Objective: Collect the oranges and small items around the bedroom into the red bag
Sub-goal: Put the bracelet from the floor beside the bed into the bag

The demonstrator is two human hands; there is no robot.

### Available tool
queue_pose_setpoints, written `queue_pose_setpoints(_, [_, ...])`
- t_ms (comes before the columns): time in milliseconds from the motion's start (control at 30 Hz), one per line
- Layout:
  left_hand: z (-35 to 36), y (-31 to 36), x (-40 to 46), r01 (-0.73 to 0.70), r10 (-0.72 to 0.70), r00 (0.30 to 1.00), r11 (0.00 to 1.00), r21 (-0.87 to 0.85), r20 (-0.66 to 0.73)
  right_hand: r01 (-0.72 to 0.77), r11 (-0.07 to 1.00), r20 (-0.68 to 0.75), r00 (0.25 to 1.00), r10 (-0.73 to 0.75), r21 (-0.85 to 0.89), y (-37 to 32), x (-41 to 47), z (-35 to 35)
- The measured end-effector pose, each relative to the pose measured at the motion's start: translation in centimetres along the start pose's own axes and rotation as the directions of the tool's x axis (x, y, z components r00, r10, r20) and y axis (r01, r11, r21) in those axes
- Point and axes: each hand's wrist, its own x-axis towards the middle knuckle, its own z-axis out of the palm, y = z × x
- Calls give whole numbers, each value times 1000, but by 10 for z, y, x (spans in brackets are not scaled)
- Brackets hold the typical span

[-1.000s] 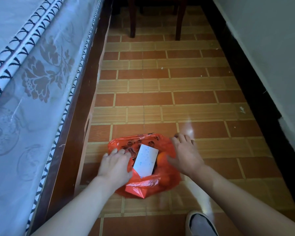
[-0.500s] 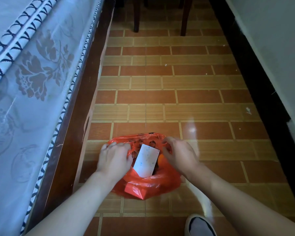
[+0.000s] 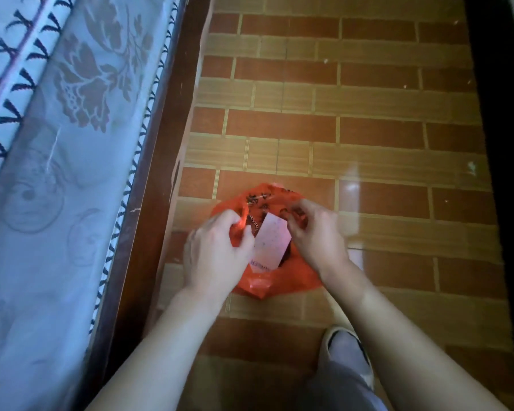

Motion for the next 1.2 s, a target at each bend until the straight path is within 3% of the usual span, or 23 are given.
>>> queue_pose_setpoints(100, [-30,9,-45,76,-75,996,997,-32,44,-85,996,23,996,85,-11,-18,-40,-35])
queue_pose_setpoints(267, [-103,31,-108,151,-146,979,988,-21,146,-88,993,75,993,94,-81,-76,-104,-114])
queue_pose_setpoints(533, [-273,128,-144,144,-132,987,981,-126,94,-57,998,4,998,57,-6,-233,-175,-257])
queue_pose_setpoints(867, [-513,264,-196,-30,14,995,986,-162,-94,26,999,-156,987,-31,-33,-427,-262,-445])
queue_pose_setpoints(1200, [-680,370,-227,-225,109,924,931,-289,-367,112,984,-328,943,-61,140,-575,-326,-599])
